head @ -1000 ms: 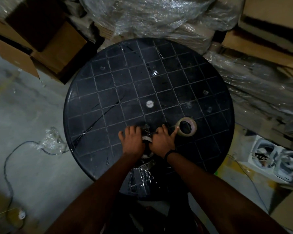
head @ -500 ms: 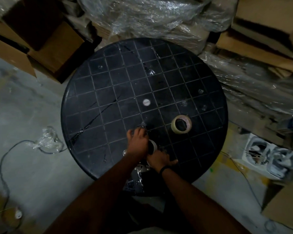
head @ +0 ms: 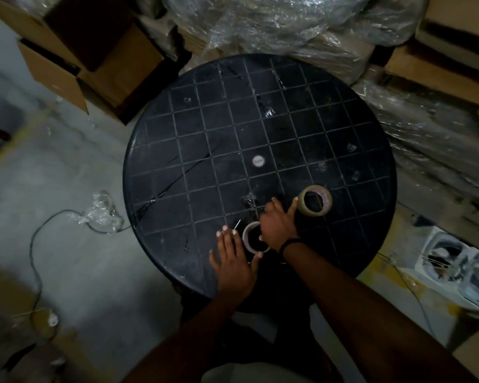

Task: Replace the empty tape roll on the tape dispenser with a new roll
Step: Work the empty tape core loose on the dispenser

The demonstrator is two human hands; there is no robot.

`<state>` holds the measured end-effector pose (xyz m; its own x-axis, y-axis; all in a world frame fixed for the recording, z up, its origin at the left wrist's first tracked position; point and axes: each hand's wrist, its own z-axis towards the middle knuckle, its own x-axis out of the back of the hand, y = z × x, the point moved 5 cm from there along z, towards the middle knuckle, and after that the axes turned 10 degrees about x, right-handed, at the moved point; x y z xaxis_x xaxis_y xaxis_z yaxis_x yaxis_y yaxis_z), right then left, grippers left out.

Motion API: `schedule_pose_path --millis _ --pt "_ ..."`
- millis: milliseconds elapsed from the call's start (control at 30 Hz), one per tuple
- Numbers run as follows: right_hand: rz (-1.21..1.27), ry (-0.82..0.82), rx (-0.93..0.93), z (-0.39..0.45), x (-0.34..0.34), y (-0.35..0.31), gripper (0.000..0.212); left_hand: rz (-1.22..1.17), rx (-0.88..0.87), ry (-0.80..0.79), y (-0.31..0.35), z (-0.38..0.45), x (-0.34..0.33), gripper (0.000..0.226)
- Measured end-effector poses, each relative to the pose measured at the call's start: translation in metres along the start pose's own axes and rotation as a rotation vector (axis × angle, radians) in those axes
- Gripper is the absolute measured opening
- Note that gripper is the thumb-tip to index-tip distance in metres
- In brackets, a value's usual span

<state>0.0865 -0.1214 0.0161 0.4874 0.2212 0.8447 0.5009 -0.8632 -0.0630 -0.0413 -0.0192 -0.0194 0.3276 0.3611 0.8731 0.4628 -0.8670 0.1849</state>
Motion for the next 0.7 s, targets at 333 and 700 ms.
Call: schedule_pose_path --millis 333,700 --pt "0.165 0.105 -0.375 -0.041 -0.033 0.003 0.044 0.549 -0.892 -0.022 -0.007 0.113 0.053 0.083" --pt "0.148 0.266 -0.26 -0.048 -0.031 -0.007 0.076 0.125 -0.182 -0.065 0.017 0.042 0.029 0.072"
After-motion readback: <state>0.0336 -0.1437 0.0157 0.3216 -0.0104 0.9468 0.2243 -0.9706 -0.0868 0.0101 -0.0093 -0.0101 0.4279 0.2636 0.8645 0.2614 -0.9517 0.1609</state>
